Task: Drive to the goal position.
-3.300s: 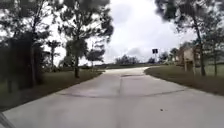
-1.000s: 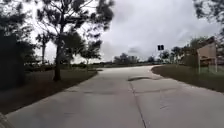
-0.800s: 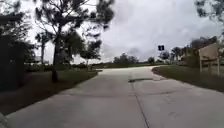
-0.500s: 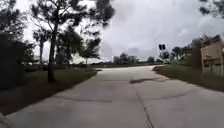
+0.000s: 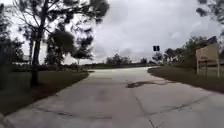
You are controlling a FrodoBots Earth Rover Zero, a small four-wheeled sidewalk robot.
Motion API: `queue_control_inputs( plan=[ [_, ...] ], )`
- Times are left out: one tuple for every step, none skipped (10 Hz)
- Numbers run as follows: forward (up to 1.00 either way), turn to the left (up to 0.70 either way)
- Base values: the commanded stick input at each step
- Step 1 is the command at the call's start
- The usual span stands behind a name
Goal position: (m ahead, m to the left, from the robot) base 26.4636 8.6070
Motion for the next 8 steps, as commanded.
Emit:
queue_control_inputs(
  plan=[
    [0.85, 0.00],
    [0.85, 0.00],
    [0.85, 0.00],
    [0.85, 0.00],
    [0.85, 0.00],
    [0.85, 0.00],
    [0.85, 0.00],
    [0.85, -0.24]
  ],
)
